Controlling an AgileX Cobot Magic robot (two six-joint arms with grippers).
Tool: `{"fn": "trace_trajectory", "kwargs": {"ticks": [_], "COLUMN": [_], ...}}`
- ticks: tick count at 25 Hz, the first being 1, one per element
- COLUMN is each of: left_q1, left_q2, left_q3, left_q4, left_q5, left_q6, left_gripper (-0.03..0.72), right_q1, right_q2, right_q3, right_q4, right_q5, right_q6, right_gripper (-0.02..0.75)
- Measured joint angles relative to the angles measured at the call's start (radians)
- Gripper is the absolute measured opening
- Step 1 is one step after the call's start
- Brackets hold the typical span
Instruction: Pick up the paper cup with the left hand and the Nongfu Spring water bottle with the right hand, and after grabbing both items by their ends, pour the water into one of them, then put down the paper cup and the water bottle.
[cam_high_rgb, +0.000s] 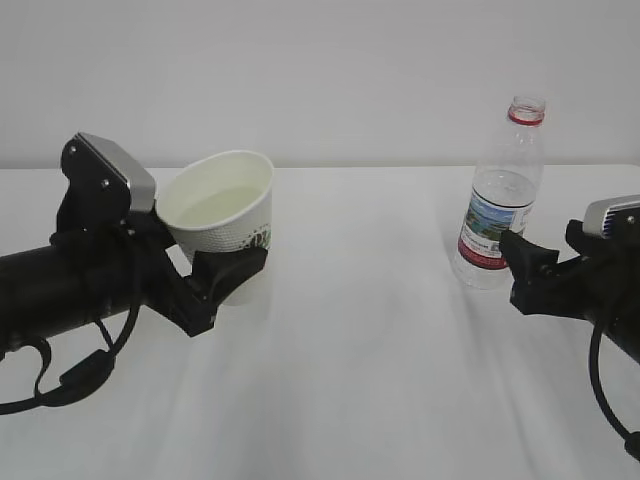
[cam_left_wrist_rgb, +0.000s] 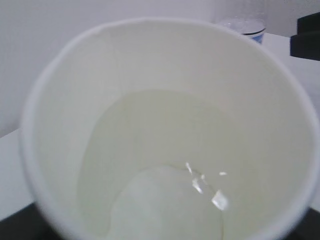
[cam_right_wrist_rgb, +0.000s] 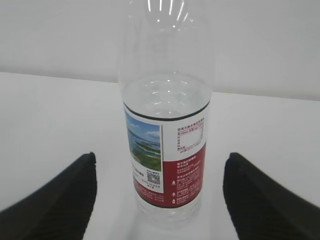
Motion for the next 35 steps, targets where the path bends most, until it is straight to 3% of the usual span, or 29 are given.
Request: {"fn": "trace_trajectory", "kwargs": {"ticks": [10, 35], "left_q1": [0.125, 0.347], "left_q2": [0.002, 0.002], "left_q3": [0.0, 0.0], "left_q4": [-0.006, -0.1], "left_q5": [-0.009, -0.025], "left_q6": [0.0, 0.019], "left_gripper": [0.553, 0.552], "right_q1": [0.0, 0.0], "right_q2": [0.0, 0.0], "right_q3": [0.0, 0.0], "right_q4": [-0.001, -0.008], "right_q5": [-0.002, -0.002], "right_q6": [0.0, 0.002], "right_gripper": [0.591, 0.59]}}
